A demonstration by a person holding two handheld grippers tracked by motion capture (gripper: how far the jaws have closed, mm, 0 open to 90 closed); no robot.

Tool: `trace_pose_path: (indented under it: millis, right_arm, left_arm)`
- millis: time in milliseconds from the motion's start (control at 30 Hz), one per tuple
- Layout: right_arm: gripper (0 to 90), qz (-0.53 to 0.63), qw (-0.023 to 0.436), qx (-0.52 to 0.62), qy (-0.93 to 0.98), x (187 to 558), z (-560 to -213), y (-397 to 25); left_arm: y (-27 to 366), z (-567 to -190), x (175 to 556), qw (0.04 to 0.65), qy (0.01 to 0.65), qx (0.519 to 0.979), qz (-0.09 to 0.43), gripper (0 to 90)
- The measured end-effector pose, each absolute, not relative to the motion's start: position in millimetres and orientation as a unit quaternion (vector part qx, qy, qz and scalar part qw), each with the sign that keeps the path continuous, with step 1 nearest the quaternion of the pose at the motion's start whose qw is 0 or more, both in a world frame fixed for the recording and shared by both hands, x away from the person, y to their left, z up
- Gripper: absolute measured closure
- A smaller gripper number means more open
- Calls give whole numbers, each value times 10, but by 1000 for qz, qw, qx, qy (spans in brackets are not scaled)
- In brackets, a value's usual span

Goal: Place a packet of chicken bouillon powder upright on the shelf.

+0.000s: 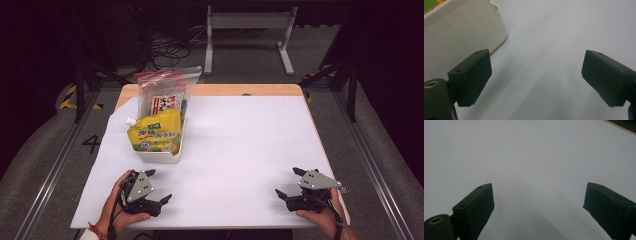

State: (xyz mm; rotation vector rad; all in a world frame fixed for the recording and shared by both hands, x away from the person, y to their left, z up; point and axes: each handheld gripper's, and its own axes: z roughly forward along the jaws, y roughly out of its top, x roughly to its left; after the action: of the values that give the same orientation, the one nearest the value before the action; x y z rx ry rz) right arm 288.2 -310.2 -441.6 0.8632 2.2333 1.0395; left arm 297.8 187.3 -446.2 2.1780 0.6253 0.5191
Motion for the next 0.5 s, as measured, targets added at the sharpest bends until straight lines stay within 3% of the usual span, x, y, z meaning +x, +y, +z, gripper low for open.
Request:
trace_pose_path:
  millis: [500]
  right_arm:
    - [101, 377, 285, 322, 820, 2863, -4390, -3082]
  left_arm:
    - [1936, -4425, 3009, 404, 272, 848, 209, 71]
